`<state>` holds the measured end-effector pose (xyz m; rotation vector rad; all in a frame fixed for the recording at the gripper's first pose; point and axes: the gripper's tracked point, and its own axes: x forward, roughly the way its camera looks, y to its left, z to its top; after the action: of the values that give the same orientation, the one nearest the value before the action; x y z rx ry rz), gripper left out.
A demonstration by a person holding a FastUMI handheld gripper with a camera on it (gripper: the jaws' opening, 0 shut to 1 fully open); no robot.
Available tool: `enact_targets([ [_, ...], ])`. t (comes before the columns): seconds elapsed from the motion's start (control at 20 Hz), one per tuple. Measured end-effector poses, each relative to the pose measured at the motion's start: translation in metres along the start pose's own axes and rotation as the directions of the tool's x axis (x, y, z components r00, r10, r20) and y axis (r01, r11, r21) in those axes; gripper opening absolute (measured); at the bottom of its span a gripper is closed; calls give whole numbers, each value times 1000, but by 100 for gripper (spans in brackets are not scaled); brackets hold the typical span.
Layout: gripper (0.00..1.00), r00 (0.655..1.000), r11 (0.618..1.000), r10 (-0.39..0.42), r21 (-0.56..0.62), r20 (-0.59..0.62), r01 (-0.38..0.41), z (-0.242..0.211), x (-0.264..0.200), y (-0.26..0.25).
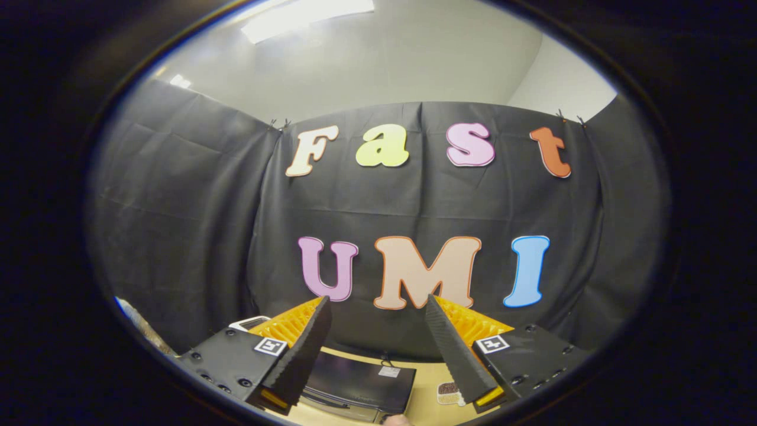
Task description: Open the toaster oven, put the food inside, and close the toaster oven door.
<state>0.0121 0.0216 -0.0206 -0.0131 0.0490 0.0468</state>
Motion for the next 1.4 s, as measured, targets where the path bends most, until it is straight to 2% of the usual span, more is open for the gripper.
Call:
enact_targets([
  [0.45,99,1000,1000,13,-2,-14,-13,-8,7,9],
  [0.65,99,999,1000,21,3,-46,-21,-29,11,18],
  [0.85,99,996,1000,18,4,-83,-17,-61,21,21],
  [1.2,100,985,999,21,47,-171,-13,-143,39,33],
  [1.4,100,973,1000,6,27,-231,1,-192,46,40],
])
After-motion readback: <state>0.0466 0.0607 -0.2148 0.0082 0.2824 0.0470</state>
